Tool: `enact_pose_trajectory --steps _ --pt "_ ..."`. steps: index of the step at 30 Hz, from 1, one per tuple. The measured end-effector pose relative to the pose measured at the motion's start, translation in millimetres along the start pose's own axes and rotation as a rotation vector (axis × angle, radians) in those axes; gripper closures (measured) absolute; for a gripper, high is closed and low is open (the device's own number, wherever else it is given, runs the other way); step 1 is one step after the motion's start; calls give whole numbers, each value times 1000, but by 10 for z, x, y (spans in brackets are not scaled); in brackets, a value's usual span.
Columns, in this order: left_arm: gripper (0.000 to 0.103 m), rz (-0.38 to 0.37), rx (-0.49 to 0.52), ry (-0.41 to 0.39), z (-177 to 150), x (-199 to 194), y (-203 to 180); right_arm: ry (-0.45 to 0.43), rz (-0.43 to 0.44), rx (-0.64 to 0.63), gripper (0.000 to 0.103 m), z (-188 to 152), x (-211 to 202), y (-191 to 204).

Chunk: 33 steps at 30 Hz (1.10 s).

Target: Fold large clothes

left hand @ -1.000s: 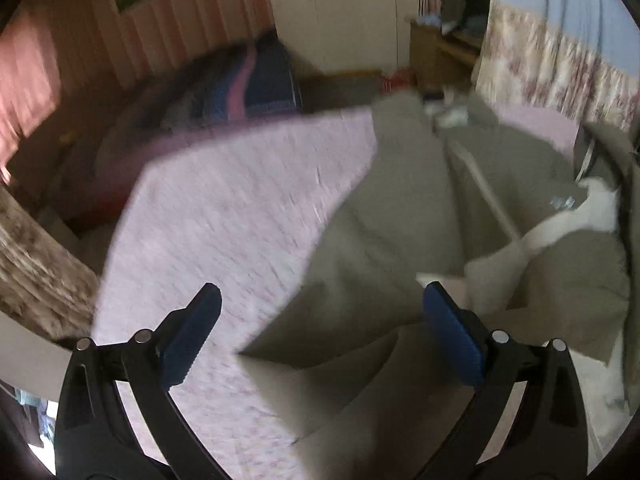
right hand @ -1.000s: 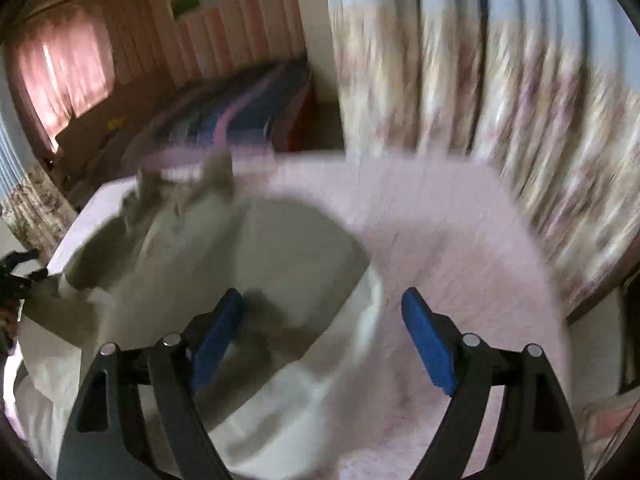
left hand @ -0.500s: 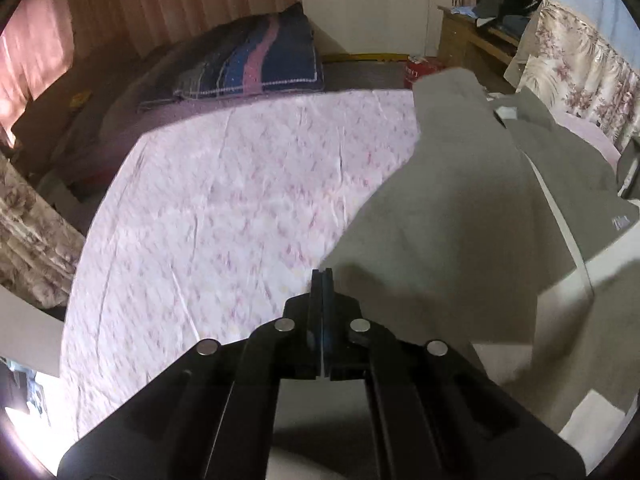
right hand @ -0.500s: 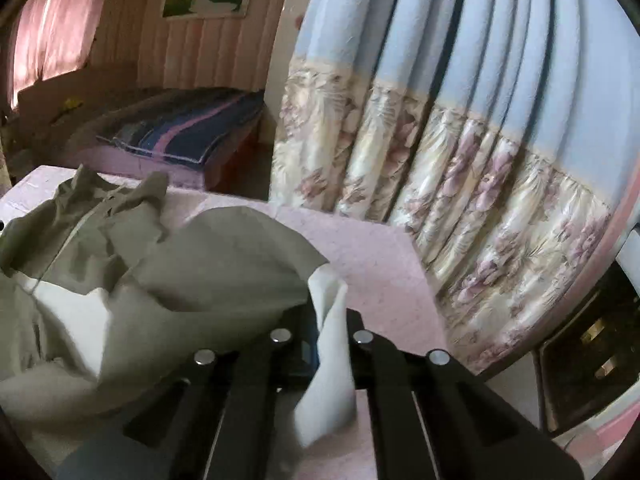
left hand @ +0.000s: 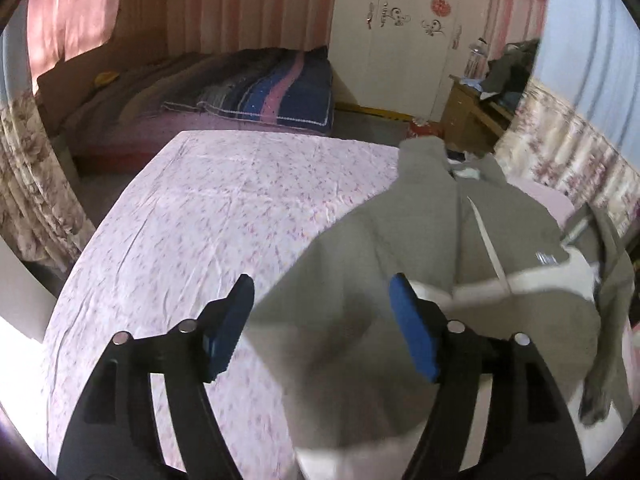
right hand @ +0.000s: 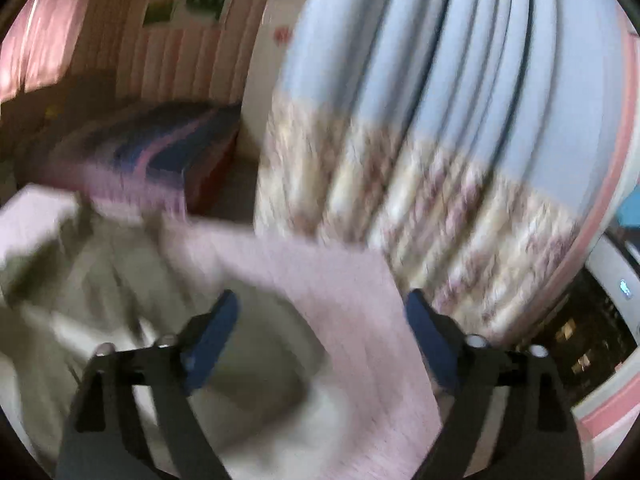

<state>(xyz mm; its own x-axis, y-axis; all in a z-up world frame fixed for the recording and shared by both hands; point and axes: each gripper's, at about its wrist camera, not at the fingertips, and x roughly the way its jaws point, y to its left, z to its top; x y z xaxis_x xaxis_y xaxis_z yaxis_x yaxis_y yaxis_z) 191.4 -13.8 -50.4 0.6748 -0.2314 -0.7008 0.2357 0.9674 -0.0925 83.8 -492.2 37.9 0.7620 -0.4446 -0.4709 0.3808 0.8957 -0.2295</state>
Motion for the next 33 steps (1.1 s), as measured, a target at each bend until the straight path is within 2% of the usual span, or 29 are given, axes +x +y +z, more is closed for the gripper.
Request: enact_pose_trajectory --steps 2,4,5,7,10,15,17,19,22,24,26,28,31,33 --pt "29 -3 33 -6 -86 -122 -14 -70 116 22 8 323 -56 440" --pt "24 -1 48 -10 -147 -206 24 -70 253 24 8 513 47 804" --pt "24 3 46 -11 -160 -226 60 -79 295 21 8 576 102 965" --pt "24 11 37 -8 -155 -257 157 -73 302 -4 8 658 249 1309" --pt "20 35 30 -8 -84 -294 294 8 321 -17 8 603 413 1637" --pt "18 47 -47 -9 100 -318 446 61 335 -42 8 381 437 1643" --pt "15 50 -67 -4 138 -310 416 96 321 -57 8 281 530 1585" --pt "14 58 -64 -1 163 -267 318 158 344 -33 8 193 701 1500" --pt "14 52 -63 5 201 -159 159 187 384 -8 8 93 886 1418" --pt "14 42 -44 13 245 -39 -33 170 418 -3 8 54 957 1358" --pt "14 38 -10 38 312 144 -279 198 413 39 8 1 1085 1276" --pt "14 -10 10 46 391 271 -486 244 438 53 8 -77 1249 1236" --pt "14 -11 87 63 465 549 -793 269 444 -26 8 -200 1366 1292" --pt "14 -8 104 123 460 834 -884 288 438 -77 8 -286 1417 1340"
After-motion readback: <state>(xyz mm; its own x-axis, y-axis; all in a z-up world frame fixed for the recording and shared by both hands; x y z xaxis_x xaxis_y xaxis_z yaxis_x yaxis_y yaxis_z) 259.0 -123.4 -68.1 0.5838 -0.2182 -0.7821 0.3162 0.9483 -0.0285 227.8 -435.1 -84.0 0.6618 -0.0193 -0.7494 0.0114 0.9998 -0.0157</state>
